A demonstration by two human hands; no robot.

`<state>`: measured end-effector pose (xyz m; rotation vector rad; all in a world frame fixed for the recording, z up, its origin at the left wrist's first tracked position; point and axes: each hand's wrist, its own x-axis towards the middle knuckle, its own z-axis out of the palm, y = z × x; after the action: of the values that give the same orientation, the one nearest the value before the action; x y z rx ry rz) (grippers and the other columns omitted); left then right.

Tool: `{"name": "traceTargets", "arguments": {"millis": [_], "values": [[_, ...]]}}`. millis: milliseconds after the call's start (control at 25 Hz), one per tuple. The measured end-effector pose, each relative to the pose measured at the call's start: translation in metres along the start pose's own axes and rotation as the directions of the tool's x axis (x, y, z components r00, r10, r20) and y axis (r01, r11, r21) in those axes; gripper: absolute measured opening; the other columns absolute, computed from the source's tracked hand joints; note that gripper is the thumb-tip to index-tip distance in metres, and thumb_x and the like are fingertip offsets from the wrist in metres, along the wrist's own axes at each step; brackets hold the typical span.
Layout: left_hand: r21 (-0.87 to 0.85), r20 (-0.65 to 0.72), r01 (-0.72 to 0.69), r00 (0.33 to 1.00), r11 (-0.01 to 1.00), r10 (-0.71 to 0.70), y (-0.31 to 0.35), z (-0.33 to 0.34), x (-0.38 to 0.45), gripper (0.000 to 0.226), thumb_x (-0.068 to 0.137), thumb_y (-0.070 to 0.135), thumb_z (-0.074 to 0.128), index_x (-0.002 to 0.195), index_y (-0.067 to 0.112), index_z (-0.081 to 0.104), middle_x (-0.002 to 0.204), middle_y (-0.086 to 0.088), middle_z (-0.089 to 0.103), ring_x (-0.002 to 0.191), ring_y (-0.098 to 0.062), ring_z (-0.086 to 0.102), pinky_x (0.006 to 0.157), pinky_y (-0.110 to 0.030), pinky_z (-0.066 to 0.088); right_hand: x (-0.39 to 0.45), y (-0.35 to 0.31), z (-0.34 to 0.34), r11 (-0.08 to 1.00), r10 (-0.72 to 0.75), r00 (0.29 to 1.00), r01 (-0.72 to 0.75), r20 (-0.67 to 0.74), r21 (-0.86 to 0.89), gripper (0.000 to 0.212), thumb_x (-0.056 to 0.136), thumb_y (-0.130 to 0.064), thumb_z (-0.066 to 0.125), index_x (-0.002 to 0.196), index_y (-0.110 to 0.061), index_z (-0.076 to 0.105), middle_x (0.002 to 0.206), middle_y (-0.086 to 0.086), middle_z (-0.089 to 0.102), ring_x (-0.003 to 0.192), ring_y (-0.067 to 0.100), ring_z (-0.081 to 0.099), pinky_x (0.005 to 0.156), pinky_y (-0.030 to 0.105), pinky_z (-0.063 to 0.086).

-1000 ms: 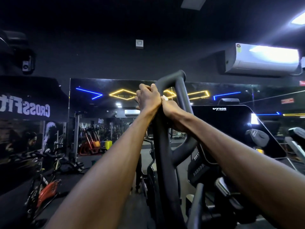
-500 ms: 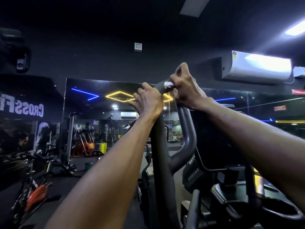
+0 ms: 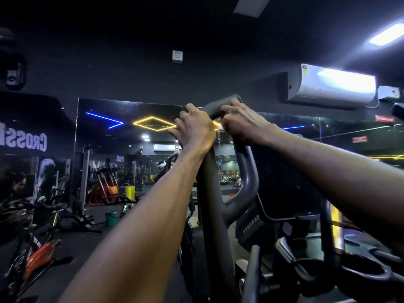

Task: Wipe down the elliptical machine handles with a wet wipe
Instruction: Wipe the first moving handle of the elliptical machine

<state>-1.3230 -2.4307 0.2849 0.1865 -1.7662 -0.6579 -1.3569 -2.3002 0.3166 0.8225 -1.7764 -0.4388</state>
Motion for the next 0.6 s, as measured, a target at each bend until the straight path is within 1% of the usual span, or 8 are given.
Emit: {"name": "traceTargets", "arguments": {"millis": [80,120,200,280,360,440,520,600], "values": [[0.013,-0.004,-0.011,1.000,1.000,0.011,-0.001,0.002,0.001,0.035,0.099,0.028,0.030,0.123,0.010,0.048,0.128,-0.017,0.056,0.120,-0.039,0.050,0.103,-0.056,0.028,0.001,-0.005,-0.009,0.999,0.037,0.993,-0.038,0.111,0.010,0.008,0.082,-0.004,0.065,0.088,-0.009,0.065,0.108,0.007,0.047,0.092,0.025,0.049,0.069,0.028,0.033],[0.013,-0.005,-0.012,1.000,1.000,0.012,-0.002,0.002,0.003,0.035,0.099,0.028,0.030,0.123,0.010,0.048,0.128,-0.017,0.056,0.120,-0.039,0.050,0.102,-0.056,0.029,0.004,-0.006,-0.013,0.996,0.085,0.988,-0.088,0.127,0.018,0.008,0.085,-0.003,0.062,0.092,-0.006,0.063,0.111,0.008,0.043,0.091,0.024,0.050,0.068,0.027,0.034],[-0.004,-0.001,-0.006,1.000,1.000,0.006,-0.002,0.002,0.005,0.035,0.098,0.028,0.031,0.124,0.011,0.048,0.128,-0.017,0.056,0.119,-0.039,0.051,0.101,-0.055,0.031,0.008,-0.007,-0.016,0.989,0.148,0.985,-0.149,0.088,0.015,0.010,0.087,-0.001,0.058,0.095,-0.003,0.064,0.116,0.012,0.043,0.096,0.030,0.055,0.067,0.032,0.039],[-0.029,-0.002,0.001,1.000,1.000,-0.001,-0.001,0.000,0.004,0.036,0.098,0.028,0.032,0.124,0.010,0.048,0.128,-0.016,0.056,0.118,-0.038,0.052,0.101,-0.054,0.034,0.010,-0.015,-0.014,0.988,0.151,0.979,-0.146,0.140,-0.047,0.018,0.086,-0.003,0.058,0.103,-0.004,0.065,0.121,0.015,0.045,0.102,0.036,0.056,0.072,0.039,0.045],[-0.039,0.005,-0.010,1.000,0.999,0.010,0.000,-0.003,0.001,0.036,0.099,0.028,0.031,0.125,0.009,0.048,0.128,-0.016,0.056,0.117,-0.038,0.053,0.101,-0.054,0.036,0.011,-0.020,-0.014,0.991,0.136,0.964,-0.128,0.227,-0.048,0.022,0.085,-0.008,0.060,0.107,-0.005,0.063,0.121,0.017,0.047,0.101,0.038,0.058,0.078,0.042,0.047],[-0.032,0.010,-0.027,1.000,0.999,0.027,-0.001,-0.004,-0.001,0.036,0.100,0.027,0.030,0.126,0.009,0.048,0.126,-0.016,0.056,0.115,-0.037,0.054,0.101,-0.053,0.035,0.013,-0.017,-0.022,0.988,0.152,0.956,-0.150,0.252,-0.025,0.021,0.086,-0.009,0.061,0.106,-0.003,0.061,0.120,0.019,0.048,0.098,0.039,0.058,0.078,0.043,0.046],[-0.050,0.005,-0.036,0.999,0.998,0.036,-0.003,-0.003,-0.001,0.036,0.099,0.027,0.031,0.126,0.009,0.048,0.125,-0.016,0.056,0.113,-0.036,0.055,0.101,-0.055,0.036,0.010,-0.011,-0.029,0.985,0.163,0.955,-0.173,0.248,0.017,0.020,0.086,-0.005,0.060,0.106,-0.001,0.060,0.122,0.019,0.046,0.095,0.038,0.059,0.076,0.041,0.044],[-0.067,-0.010,-0.044,0.999,0.997,0.043,-0.004,-0.001,0.000,0.036,0.099,0.027,0.031,0.125,0.009,0.048,0.124,-0.016,0.056,0.111,-0.037,0.056,0.099,-0.055,0.039,-0.001,-0.014,-0.034,0.991,0.128,0.935,-0.137,0.329,0.004,0.022,0.087,-0.001,0.058,0.109,-0.004,0.059,0.124,0.013,0.042,0.090,0.031,0.053,0.075,0.034,0.037]]}}
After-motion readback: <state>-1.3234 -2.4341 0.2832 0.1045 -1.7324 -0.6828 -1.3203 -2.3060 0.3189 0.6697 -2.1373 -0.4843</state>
